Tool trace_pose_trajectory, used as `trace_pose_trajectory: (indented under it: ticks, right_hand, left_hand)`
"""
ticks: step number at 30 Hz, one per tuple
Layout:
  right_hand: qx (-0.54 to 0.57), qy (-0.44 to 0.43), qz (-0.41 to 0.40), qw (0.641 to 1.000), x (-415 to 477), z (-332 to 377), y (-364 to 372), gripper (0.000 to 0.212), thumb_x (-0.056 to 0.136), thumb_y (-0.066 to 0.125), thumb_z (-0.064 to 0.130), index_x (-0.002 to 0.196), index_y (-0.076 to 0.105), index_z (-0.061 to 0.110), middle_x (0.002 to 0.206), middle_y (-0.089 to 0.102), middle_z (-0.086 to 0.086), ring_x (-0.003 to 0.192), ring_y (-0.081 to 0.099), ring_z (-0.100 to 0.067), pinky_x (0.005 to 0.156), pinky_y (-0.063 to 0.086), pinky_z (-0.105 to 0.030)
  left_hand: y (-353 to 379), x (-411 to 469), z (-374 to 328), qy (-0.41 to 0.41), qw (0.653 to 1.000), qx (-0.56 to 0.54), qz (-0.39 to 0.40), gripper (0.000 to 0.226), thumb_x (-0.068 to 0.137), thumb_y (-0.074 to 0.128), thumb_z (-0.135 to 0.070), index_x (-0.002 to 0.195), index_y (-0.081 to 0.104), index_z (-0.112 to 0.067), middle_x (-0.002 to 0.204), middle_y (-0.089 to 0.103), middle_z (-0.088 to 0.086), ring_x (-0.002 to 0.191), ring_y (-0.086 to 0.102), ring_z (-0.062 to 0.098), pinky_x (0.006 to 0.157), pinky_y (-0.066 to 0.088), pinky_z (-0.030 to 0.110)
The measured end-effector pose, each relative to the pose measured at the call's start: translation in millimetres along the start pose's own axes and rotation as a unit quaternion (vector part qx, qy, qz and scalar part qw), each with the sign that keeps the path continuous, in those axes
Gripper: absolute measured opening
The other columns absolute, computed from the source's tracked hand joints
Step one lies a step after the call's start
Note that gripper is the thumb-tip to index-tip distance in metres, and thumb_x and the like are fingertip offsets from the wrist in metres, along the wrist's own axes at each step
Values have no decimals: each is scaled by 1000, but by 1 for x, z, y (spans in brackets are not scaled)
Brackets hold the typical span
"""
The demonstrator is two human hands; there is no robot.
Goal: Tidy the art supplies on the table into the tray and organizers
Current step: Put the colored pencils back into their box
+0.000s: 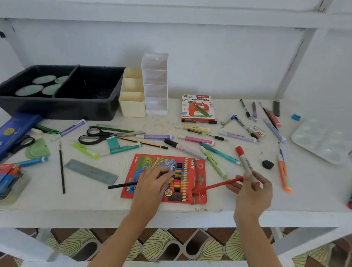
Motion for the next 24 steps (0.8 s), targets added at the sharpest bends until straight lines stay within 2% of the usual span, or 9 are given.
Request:
trace_pose_trajectory:
  ticks: [2, 7, 11, 13, 15, 18, 21, 24]
  right_hand:
    - [0, 11, 0, 1000, -6, -2, -2, 18, 94, 56, 17, 111, 49, 13, 94, 68, -16, 60, 69, -20, 52, 58, -27]
    - [-13, 27, 27, 999, -36, -14, 1, 15, 92, 59, 10, 104, 50, 10, 93, 63, -10, 56, 69, -13, 51, 53, -16]
    - [-153, -80, 41, 984, -56, -22, 8, 15, 83, 69, 11, 95, 60, 8, 99, 55, -6, 74, 59, -8, 58, 46, -6]
    - [-207, -144, 51, 966, -58, -25, 10, 19, 79, 74, 14, 92, 65, 4, 99, 47, 0, 85, 51, -11, 69, 46, -12]
    - [-241, -193, 62, 949, -59, -33, 10, 18, 77, 75, 16, 89, 69, 4, 101, 46, 2, 96, 44, -11, 79, 47, -22]
    - [-288, -293, 114, 905, -69, -48, 10, 15, 87, 66, 21, 92, 73, 9, 109, 51, -1, 102, 38, -12, 74, 53, -33]
    - [-352, -380, 146, 843, -87, -58, 13, 34, 94, 46, 33, 91, 73, 14, 116, 59, 0, 106, 40, -15, 81, 43, -34]
    - [-355, -372, 167, 841, -84, -55, 15, 38, 93, 41, 35, 95, 73, 15, 115, 61, 2, 105, 40, -13, 80, 44, -36]
  left_hand:
    - [2, -1, 0, -21, 1000, 0, -3, 33, 92, 44, -28, 104, 70, -14, 99, 65, -1, 93, 56, 17, 78, 50, 37]
    - [3, 0, -4, -42, 999, 6, 10, 37, 92, 40, -30, 104, 70, -14, 99, 65, 0, 91, 59, 19, 79, 50, 38]
    - [3, -1, -4, -54, 999, 0, 7, 34, 92, 42, -30, 105, 70, -15, 101, 64, -1, 94, 57, 17, 82, 49, 37]
    - [3, -1, -3, -54, 999, 1, -2, 28, 90, 50, -26, 105, 70, -15, 103, 66, -1, 97, 60, 18, 85, 47, 37]
    - [4, -1, -2, -55, 998, 9, -9, 24, 87, 57, -20, 106, 71, -16, 107, 68, 2, 103, 62, 21, 92, 43, 38]
    - [6, -1, -2, -69, 998, -10, -1, 26, 85, 66, -12, 111, 69, -16, 113, 68, 6, 112, 60, 24, 97, 40, 42]
    - [6, -2, -2, -70, 997, -9, 10, 29, 84, 67, -11, 113, 68, -16, 115, 67, 7, 114, 60, 25, 98, 35, 39]
    - [5, -2, -1, -68, 997, -24, 11, 25, 88, 61, -17, 112, 69, -15, 114, 67, 7, 111, 61, 25, 96, 40, 39]
Point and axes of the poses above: each hand's wrist, its own x-axis towards the middle knuckle, its own y-axis out of the palm, z = x × y, the point moved 2 cm from there along x, towards the middle knuckle
